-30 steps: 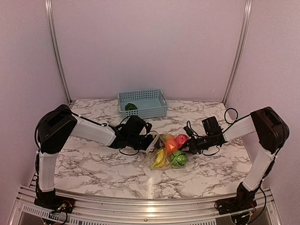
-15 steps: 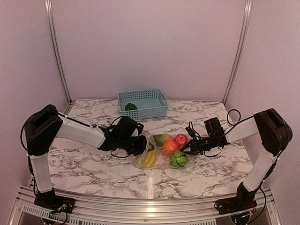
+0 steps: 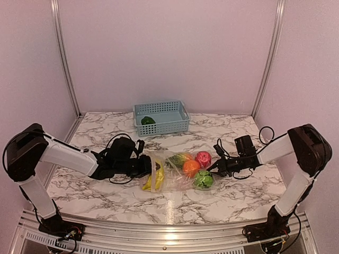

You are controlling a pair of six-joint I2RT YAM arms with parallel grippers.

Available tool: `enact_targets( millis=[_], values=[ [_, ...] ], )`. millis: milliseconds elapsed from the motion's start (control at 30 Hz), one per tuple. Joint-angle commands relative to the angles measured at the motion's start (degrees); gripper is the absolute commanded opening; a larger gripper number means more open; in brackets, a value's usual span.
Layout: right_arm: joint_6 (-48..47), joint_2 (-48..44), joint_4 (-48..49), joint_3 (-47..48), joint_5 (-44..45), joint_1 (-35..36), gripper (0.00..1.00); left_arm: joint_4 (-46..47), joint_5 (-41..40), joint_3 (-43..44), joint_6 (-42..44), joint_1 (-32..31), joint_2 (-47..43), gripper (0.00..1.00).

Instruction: Open the zip-top bag and remove the fake food

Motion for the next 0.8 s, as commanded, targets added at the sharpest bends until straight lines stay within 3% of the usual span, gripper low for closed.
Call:
enact_targets(
  millis=[0,267,600,767],
  values=[
    [0.6,-1.0,-0.1,-1.6,2.4,-1.4,0.0,5.8,-1.1,-4.9,-2.1,0.8,-5.4,0.26],
    [0.7,-1.5,0.2,-2.8,2.5,-2.5,0.0,13.6,-2.5,-12.7,-3.8,2.5,-15.1,0.25],
    [-0.2,-0.7,0.4,-2.6,1.7,-3.4,0.0,3.3,0.7,-10.6,-0.6,8.6,-21.2,0.23],
    [-0.8,-0.4,0.1,-2.2,1.6,-3.7,0.0,3.6,1.3,-9.3,-0.4,9.1,-21.7,0.22]
  ],
)
